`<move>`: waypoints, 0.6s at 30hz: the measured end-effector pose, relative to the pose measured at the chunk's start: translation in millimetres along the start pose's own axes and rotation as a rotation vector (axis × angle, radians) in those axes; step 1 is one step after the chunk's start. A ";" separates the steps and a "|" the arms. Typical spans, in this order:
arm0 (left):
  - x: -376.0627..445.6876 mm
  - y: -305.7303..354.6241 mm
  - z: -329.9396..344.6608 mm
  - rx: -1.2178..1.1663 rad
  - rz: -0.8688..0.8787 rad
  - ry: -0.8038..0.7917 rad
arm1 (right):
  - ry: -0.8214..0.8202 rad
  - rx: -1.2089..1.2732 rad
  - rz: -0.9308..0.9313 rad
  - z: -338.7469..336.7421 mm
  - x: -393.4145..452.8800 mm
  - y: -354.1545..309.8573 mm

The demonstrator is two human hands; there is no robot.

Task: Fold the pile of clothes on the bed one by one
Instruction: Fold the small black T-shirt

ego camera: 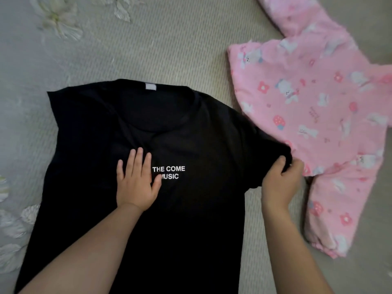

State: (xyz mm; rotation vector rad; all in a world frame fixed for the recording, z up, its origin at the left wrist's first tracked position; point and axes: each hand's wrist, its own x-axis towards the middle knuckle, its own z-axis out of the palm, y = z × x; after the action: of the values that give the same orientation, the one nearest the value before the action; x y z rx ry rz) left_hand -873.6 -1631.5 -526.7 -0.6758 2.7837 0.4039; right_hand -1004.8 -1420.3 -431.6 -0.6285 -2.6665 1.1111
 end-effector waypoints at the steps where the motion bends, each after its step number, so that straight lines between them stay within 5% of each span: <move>1: 0.5 -0.4 -0.1 -0.004 -0.001 0.004 | 0.007 0.010 -0.013 0.4 0.0 -6.6; 5: -0.1 -2.5 -3.3 -0.013 0.008 -0.031 | -0.190 -0.051 -0.274 11.5 -38.4 -34.7; 8: -3.3 -8.9 -11.8 -0.091 0.000 -0.042 | -0.829 -0.416 -0.602 29.7 -92.5 -30.0; 10: -14.2 -21.1 -19.6 -0.139 -0.041 0.014 | -1.094 -0.664 -0.665 33.8 -121.3 -9.2; 16: -99.3 -74.7 -21.2 -0.144 -0.056 0.091 | -0.935 -0.560 -0.676 -8.2 -144.8 43.4; 18: -135.2 -91.4 -14.9 -0.166 -0.192 0.083 | -0.858 -0.622 -0.645 -28.9 -148.9 65.9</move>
State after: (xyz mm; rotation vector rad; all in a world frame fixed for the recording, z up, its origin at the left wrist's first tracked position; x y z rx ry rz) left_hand -716.1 -1659.1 -491.1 -1.0101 2.7493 0.5838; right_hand -841.9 -1427.3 -459.4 0.8282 -3.4990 0.3712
